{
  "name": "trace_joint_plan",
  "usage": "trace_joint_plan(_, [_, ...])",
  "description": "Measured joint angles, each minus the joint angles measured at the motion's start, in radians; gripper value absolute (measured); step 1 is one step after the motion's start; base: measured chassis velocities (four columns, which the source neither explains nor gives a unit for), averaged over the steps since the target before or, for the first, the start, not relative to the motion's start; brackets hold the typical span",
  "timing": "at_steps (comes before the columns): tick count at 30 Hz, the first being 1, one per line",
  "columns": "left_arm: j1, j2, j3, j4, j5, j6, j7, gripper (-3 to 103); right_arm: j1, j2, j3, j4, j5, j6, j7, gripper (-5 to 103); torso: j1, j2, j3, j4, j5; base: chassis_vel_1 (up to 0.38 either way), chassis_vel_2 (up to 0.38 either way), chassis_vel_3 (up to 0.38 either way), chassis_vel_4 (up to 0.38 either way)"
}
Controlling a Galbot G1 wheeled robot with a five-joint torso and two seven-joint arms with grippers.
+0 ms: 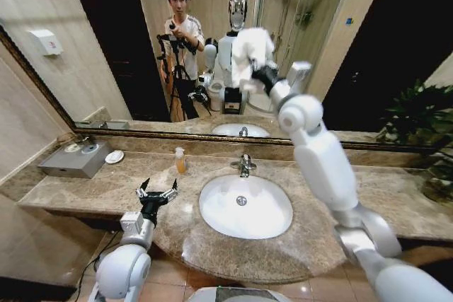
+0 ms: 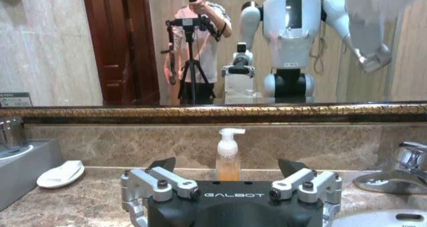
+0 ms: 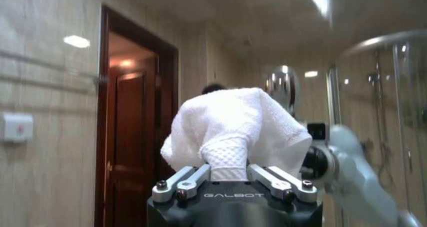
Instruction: Pick up the towel from the sink counter and wipe the mirror surface.
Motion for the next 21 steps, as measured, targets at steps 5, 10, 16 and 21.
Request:
trace_joint_plan(5, [0.000, 0.000, 0.000, 0.000, 0.000, 0.000, 0.000, 100, 0.043, -0.002, 0.002, 0.002, 0.004, 0.004, 0.001, 10, 0.000, 0.000, 0.000, 0.0003, -0.0002, 0.000, 0.000, 0.000, 0.000])
trace_joint_plan(10, [0.000, 0.000, 0.000, 0.000, 0.000, 0.000, 0.000, 100, 0.187, -0.004, 0.001, -0.024, 0.059, -0.013, 0.034, 10, 0.000, 0.000, 0.000, 0.0004, -0.0004, 0.000, 0.000, 0.000, 0.000])
trace_joint_plan(16, [0.000, 0.000, 0.000, 0.000, 0.000, 0.000, 0.000, 100, 0.250, -0.017, 0.002, -0.037, 0.083, -0.031, 0.039, 10, 0.000, 0.000, 0.000, 0.0000, -0.0004, 0.000, 0.000, 0.000, 0.000])
trace_joint_plan(21, [0.000, 0.000, 0.000, 0.000, 0.000, 0.000, 0.000, 100, 0.163, -0.018, 0.000, -0.026, 0.048, -0.019, 0.018, 10, 0.000, 0.000, 0.000, 0.0001, -0.0003, 0.000, 0.000, 0.000, 0.000])
